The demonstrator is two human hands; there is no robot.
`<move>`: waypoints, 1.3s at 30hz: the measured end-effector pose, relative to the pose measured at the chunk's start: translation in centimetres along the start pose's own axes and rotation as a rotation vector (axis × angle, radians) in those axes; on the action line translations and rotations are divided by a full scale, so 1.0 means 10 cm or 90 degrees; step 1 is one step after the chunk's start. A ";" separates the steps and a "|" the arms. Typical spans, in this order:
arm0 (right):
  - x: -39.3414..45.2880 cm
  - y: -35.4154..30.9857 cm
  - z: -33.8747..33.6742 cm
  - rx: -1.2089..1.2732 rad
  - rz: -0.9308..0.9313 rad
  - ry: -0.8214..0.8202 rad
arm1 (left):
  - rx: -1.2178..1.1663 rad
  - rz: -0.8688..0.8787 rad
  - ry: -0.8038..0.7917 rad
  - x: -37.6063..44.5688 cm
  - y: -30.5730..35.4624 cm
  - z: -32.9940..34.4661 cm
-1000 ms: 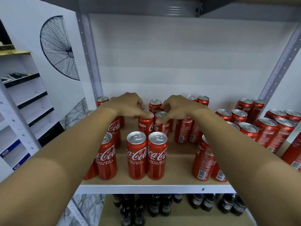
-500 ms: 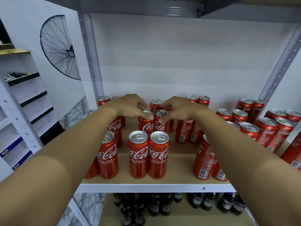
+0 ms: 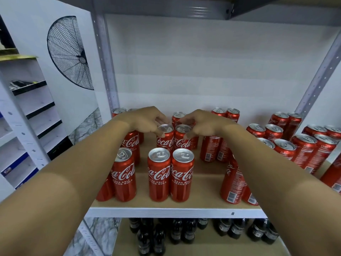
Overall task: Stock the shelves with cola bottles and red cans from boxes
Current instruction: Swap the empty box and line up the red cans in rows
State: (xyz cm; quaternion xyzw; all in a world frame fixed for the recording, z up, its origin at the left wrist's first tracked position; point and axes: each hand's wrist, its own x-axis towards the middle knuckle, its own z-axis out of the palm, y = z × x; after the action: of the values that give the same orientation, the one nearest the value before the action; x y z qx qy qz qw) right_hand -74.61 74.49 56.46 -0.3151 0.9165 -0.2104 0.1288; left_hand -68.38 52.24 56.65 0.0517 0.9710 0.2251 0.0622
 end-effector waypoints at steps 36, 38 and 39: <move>0.19 0.09 0.20 0.189 0.007 0.003 | -0.061 0.028 0.029 0.12 -0.19 0.02; 0.19 0.08 0.20 0.191 0.010 0.005 | -0.073 0.023 0.022 0.13 -0.20 0.01; 0.20 0.08 0.21 0.193 0.011 0.006 | -0.077 0.021 0.021 0.13 -0.20 0.01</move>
State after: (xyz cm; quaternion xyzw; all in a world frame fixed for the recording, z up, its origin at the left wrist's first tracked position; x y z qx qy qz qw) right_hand -75.75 73.17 54.10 -0.2831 0.8776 -0.3465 0.1723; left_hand -69.79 50.65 55.55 0.0603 0.9556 0.2848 0.0455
